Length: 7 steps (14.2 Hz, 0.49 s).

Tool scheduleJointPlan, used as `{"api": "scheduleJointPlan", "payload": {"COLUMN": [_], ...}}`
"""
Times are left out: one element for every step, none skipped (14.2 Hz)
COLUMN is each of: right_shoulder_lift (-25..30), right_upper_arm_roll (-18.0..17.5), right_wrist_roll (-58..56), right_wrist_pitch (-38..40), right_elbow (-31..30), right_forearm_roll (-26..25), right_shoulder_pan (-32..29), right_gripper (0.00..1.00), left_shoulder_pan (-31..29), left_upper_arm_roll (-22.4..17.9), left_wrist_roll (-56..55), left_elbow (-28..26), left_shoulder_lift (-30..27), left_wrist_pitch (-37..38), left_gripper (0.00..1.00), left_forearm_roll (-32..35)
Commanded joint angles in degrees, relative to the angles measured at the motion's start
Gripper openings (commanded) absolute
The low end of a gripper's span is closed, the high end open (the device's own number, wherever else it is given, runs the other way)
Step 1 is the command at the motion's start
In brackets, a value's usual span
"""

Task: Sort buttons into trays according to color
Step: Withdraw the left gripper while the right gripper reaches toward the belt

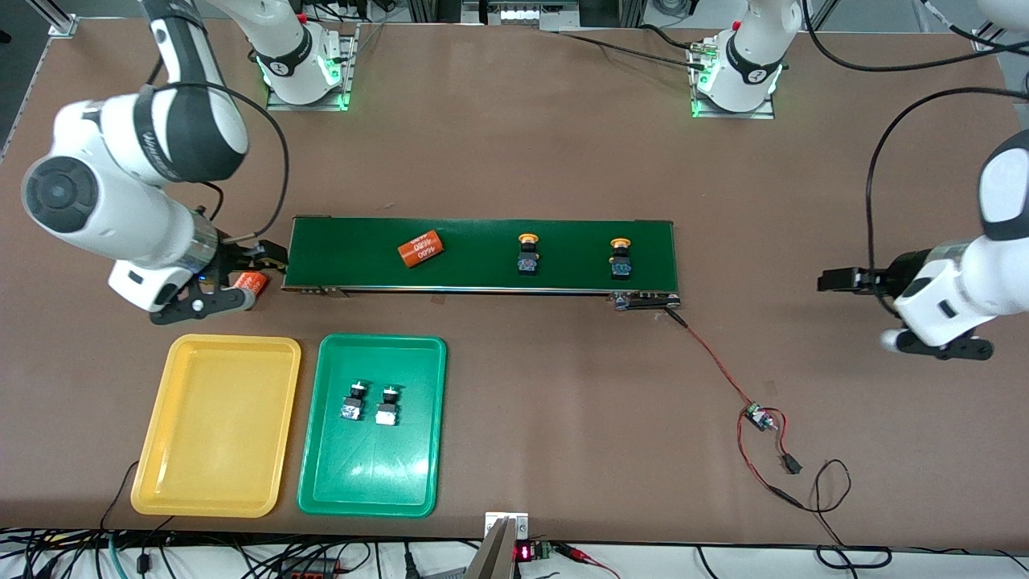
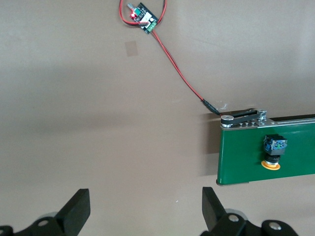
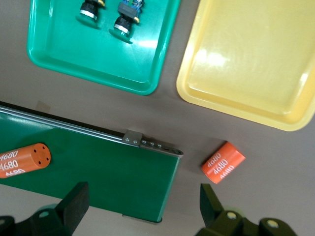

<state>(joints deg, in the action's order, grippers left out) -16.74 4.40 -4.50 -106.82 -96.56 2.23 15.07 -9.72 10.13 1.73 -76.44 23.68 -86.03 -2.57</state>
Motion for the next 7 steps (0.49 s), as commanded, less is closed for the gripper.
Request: {"api": "scheduleJointPlan", "payload": {"right_shoulder_lift": [-1.8,-1.98,-2.68,-3.03,-3.12,-3.39,-4.0], "right_upper_arm_roll": [0.35,0.35,0.35,0.35,0.35,0.35,0.35], "right_wrist_roll": [2.37,6.66,10.35,12.3,13.8,14.51,14.87], "right_wrist_pitch": [-0.93,-0.93,-1.02,-1.11,-1.54,-1.9,-2.07], "right_elbow": [0.93,0.93,0.93,1.02,1.02,1.02,1.02], "right_forearm_roll": [0.85,0.76,0.76,0.76,0.85,0.85,0.93], "right_shoulder_pan": [2.06,3.46,4.78,6.1,8.11,9.44,11.71], "right_gripper": [1.0,1.0,1.0,1.0,1.0,1.0,1.0], "left_shoulder_pan": [6.72,6.81,7.16,7.6,7.87,9.61,11.19], "left_upper_arm_roll": [-8.89,-8.99,-9.07,-9.25,-9.43,-10.73,-12.22], "left_wrist_roll": [1.18,1.43,1.35,1.17,1.17,1.0,0.56], "left_elbow": [-11.24,-15.11,-20.11,-23.9,-25.24,-25.51,-25.34], "left_shoulder_lift": [-11.24,-15.11,-20.02,-22.77,-23.58,-24.28,-24.47], "left_wrist_pitch": [-7.54,-12.45,-15.2,-15.4,-15.31,-14.62,-13.13], "left_gripper": [1.0,1.0,1.0,1.0,1.0,1.0,1.0], "left_forearm_roll": [-2.53,-2.35,-2.0,-2.0,-2.0,-1.83,-1.82]}}
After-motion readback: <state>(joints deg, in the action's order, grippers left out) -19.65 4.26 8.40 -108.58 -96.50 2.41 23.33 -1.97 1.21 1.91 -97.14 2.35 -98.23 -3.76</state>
